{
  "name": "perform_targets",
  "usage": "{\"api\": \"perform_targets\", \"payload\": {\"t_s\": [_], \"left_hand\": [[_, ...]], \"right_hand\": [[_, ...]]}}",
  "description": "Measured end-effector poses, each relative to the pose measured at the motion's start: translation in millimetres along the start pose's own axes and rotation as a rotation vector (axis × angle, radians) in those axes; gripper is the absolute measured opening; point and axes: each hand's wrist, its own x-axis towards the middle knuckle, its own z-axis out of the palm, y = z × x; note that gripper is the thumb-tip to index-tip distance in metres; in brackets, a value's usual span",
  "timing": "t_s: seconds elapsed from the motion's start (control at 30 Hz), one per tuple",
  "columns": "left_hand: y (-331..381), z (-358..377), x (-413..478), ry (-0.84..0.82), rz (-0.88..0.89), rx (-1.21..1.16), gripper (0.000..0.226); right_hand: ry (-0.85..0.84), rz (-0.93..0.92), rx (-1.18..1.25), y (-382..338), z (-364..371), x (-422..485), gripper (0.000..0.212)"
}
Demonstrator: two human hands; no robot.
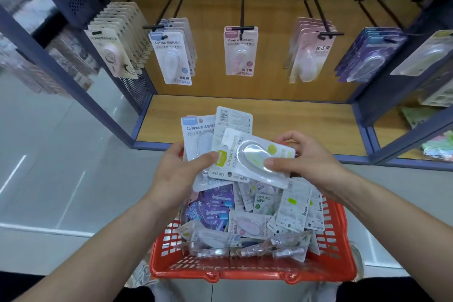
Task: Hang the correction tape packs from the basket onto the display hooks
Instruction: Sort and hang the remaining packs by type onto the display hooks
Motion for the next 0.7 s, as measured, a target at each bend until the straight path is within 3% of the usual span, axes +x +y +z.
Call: {"api": "perform_targets", "payload": {"t_s": [0.17,0.3,0.5,0.7], "left_hand": [[3.1,0.8,-4.6,-0.006,0.008,-0.037,0.038],[2.6,3.1,-10.3,-0.011,0.014,-0.041,0.041],[6.4,1.8,-13.4,-0.031,0.058,0.008,0.041],[2.1,11.9,-15.4,-0.064,0.072,0.065,0.041]], "right_hand": [[-0.224,0.029,-0.122,-6.0,1.4,-8.3,0.041],[-0.292,0.048,-0.105,-5.2,4.6,-12.2,0.041],[-0.087,-0.016,0.165,-3.9,2.7,-8.9,0.050],[0.030,-0.069,0.203,-7.6,14.8,-4.4,0.044]]}}
